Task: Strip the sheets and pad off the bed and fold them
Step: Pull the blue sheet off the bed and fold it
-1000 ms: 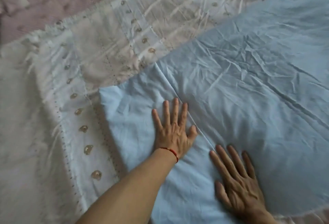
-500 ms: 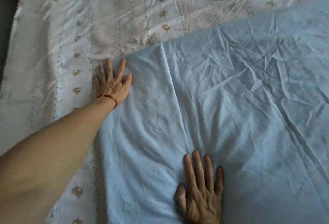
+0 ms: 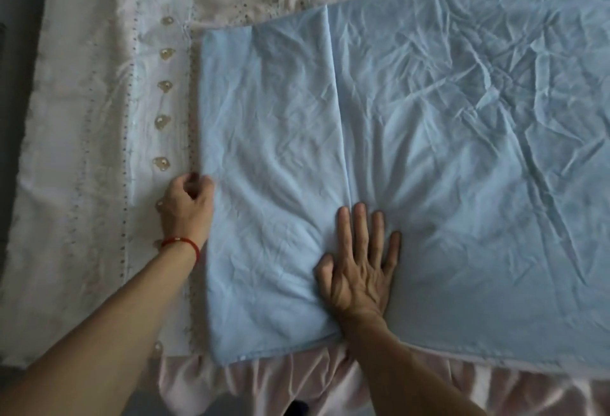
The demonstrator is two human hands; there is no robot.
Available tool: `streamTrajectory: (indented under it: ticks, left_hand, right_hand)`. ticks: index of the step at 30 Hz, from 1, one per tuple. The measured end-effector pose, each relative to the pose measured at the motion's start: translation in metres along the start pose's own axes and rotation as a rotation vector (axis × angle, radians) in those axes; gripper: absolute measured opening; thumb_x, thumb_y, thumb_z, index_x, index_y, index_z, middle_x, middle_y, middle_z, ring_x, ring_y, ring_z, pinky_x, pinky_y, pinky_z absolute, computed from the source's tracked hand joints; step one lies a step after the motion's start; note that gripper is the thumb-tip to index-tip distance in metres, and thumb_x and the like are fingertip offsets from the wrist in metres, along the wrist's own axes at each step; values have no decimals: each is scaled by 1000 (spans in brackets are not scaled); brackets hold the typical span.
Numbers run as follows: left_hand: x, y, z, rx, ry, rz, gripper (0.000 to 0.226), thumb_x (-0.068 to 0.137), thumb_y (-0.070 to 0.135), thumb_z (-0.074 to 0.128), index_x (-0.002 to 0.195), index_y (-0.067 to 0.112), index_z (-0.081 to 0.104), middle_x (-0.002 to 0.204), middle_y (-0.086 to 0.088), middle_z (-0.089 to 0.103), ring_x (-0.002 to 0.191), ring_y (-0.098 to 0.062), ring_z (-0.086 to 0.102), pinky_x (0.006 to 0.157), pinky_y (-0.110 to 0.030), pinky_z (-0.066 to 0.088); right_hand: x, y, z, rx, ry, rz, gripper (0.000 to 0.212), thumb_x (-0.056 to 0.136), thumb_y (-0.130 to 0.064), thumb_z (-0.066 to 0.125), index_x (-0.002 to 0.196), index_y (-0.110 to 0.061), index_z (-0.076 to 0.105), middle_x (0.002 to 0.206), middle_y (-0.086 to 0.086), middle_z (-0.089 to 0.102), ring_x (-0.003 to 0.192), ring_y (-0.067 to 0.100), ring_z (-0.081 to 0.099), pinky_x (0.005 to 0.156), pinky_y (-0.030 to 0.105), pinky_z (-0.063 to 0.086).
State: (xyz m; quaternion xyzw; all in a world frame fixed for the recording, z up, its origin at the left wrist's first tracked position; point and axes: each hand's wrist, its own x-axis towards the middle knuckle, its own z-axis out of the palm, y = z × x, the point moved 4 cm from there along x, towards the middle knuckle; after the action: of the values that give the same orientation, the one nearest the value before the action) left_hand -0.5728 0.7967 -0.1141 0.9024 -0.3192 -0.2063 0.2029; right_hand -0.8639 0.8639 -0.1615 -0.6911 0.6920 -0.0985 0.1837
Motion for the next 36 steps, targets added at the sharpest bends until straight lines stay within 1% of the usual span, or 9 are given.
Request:
streamTrajectory:
  ticks: [2, 5, 10, 14, 19, 24, 28, 31, 36]
  left_hand:
    - [15, -8, -2, -88, -180, -71, 46, 78, 60, 70, 109, 27, 64, 106, -2, 74, 100, -27, 70, 95, -45, 56]
    - [21, 2, -4, -292, -451, -63, 25, 93, 22, 70, 117, 16, 65, 116, -17, 72, 95, -25, 71, 87, -41, 60]
    - [-16, 70, -34, -374, -539, 147, 36, 99, 2, 55, 129, 22, 57, 115, 5, 73, 106, -20, 67, 83, -25, 59]
    - [-76, 152, -55, -407, -569, 264, 37, 91, 15, 65, 127, 24, 60, 120, 4, 73, 112, -21, 67, 93, -33, 57]
    - [-165, 254, -32, -204, -418, 457, 44, 80, 33, 59, 124, 31, 63, 107, 7, 75, 100, -19, 72, 92, -47, 57]
    - [-239, 327, 55, -277, -554, 410, 55, 95, 35, 59, 147, 31, 39, 71, -1, 69, 64, -21, 70, 69, -36, 59]
    - [-253, 300, 108, 115, -523, 480, 46, 95, 38, 53, 138, 22, 54, 112, -5, 70, 107, -22, 66, 98, -35, 50]
    - [-256, 230, 127, 499, -514, 494, 57, 93, 42, 49, 148, 30, 41, 151, -4, 41, 141, -24, 38, 111, -37, 38]
    - [-258, 161, 128, 558, -423, 581, 75, 78, 51, 49, 151, 42, 34, 158, -11, 38, 138, -31, 48, 98, -46, 53]
  right_hand:
    - [-4, 0, -3, 5, 0, -16, 86, 81, -45, 50, 161, -27, 23, 170, -1, 15, 158, 24, 4, 125, 52, -4]
    - [-7, 0, -5, 25, -24, -38, 88, 83, -44, 54, 162, -27, 19, 170, -1, 11, 158, 24, 0, 126, 52, -4]
    - [-14, 2, -22, 146, -165, -126, 91, 83, -51, 46, 163, -26, 10, 171, 1, 1, 157, 25, -7, 125, 50, -9]
    - [-7, 19, -67, 543, -331, -162, 81, 85, -61, 30, 160, -31, 23, 168, -6, 13, 157, 18, 9, 126, 34, 0]
    - [25, 70, -167, 993, -399, -33, 52, 92, -56, 42, 138, -37, 58, 143, -15, 56, 127, -4, 52, 112, 29, 41]
    - [59, 133, -221, 1334, -500, 348, 40, 101, -53, 45, 116, -27, 72, 114, 4, 74, 93, 21, 73, 80, 40, 57]
    - [69, 191, -218, 897, -452, 396, 55, 97, -64, 41, 101, -15, 67, 96, 5, 72, 92, 24, 67, 91, 42, 53]
    - [56, 208, -203, 545, -506, 322, 36, 98, -52, 50, 108, -17, 50, 102, 12, 70, 102, 34, 65, 79, 37, 47]
    - [47, 205, -195, 407, -551, 305, 26, 97, -42, 55, 110, -24, 42, 108, 7, 70, 106, 31, 66, 70, 34, 41]
